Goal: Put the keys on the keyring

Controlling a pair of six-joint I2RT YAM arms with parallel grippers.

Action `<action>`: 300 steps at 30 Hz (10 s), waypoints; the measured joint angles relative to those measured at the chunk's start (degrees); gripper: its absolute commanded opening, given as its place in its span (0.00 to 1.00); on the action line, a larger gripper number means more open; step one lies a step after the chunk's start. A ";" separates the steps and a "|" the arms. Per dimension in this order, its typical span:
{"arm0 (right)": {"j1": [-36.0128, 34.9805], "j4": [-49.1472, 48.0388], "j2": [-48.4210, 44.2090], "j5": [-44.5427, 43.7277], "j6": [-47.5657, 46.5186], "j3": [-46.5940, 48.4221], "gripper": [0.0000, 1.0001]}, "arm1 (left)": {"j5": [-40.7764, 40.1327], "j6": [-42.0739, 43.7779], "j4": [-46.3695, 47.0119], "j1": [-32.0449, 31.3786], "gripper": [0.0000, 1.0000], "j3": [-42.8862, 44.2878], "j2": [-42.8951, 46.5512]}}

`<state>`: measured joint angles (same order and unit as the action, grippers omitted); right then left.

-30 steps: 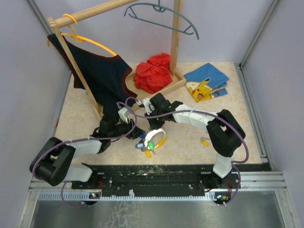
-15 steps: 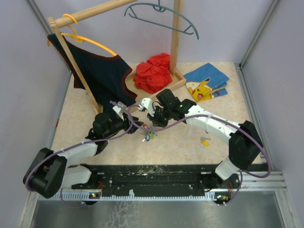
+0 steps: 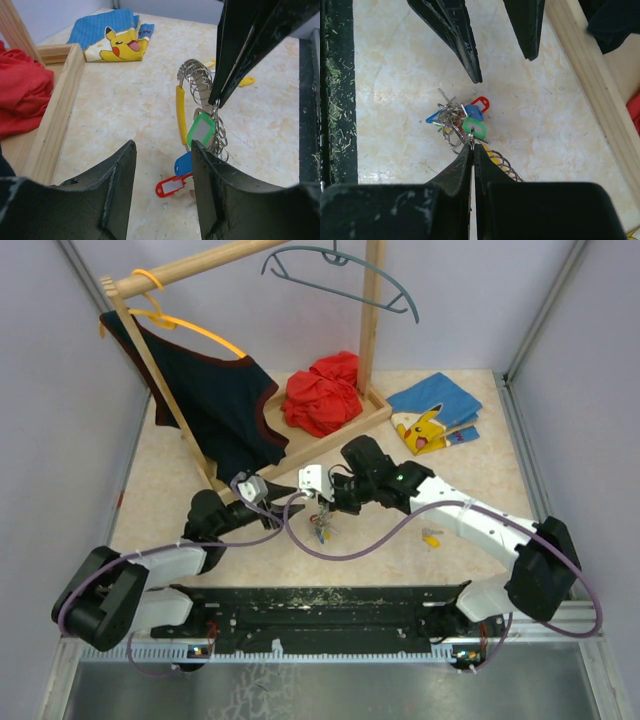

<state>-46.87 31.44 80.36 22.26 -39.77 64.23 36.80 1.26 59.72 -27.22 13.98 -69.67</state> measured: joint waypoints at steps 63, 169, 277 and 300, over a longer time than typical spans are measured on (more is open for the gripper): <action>0.02 -9.20 -2.99 4.22 3.85 -4.26 0.00 | -0.35 2.10 7.13 -6.82 0.37 2.16 -8.28; -2.49 -72.39 -7.23 -7.32 34.05 -34.71 0.00 | -23.98 5.68 -6.19 -20.33 0.00 2.89 -3.17; 5.97 -53.44 -7.56 9.88 32.83 -27.56 0.00 | -29.24 19.76 -32.22 -21.42 0.05 13.60 8.15; 6.67 -58.62 -9.60 5.09 39.52 -31.45 0.25 | -34.49 12.55 -31.01 -21.55 0.01 9.75 6.32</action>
<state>-40.21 -27.18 70.76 27.35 -0.25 32.77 2.31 13.80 28.71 -48.77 23.73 -63.35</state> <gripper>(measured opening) 0.053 0.048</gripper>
